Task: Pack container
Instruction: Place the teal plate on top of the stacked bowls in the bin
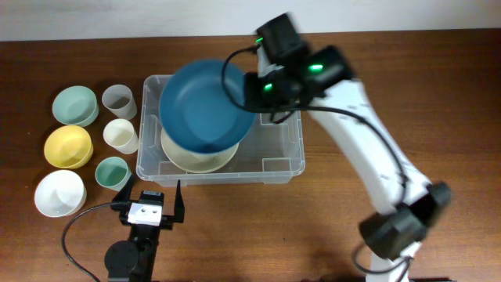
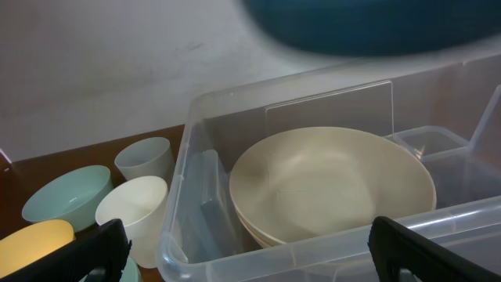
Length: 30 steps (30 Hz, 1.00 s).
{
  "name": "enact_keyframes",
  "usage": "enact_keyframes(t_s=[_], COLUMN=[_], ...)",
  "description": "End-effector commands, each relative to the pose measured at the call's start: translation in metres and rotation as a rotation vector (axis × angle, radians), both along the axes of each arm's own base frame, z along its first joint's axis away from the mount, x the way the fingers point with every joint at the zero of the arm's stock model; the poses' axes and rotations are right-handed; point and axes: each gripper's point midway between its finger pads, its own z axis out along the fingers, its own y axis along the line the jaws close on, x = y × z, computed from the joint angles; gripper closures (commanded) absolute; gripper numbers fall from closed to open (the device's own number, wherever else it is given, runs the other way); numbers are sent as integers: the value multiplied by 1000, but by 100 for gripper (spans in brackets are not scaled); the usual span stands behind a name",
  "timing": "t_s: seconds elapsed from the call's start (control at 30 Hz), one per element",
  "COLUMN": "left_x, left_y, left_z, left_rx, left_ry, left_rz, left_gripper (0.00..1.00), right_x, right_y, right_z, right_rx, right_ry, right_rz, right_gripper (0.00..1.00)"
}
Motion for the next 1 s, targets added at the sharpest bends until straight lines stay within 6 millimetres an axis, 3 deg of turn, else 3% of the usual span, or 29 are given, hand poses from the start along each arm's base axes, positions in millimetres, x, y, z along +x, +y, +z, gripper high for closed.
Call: enact_keyframes(t_s=[0.0, 0.17, 0.37, 0.73, 0.87, 0.97], left_x=[0, 0, 0, 0, 0, 0], left_y=[0, 0, 0, 0, 0, 0], left_z=[-2, -2, -2, -2, -2, -2], left_rx=[15, 15, 15, 15, 15, 15], left_ry=[6, 6, 6, 6, 6, 6], left_rz=[-2, -2, -2, -2, -2, -2], left_gripper=[0, 0, 0, 0, 0, 0], right_x=[7, 6, 12, 11, 10, 10], right_y=[12, 37, 43, 51, 51, 51], right_z=[-29, -68, -101, -129, -129, -129], right_rx=[-36, 1, -14, -7, -6, -6], right_ry=[34, 123, 168, 226, 230, 231], right_rz=[-27, 26, 29, 43, 44, 44], right_gripper=[96, 96, 96, 95, 83, 59])
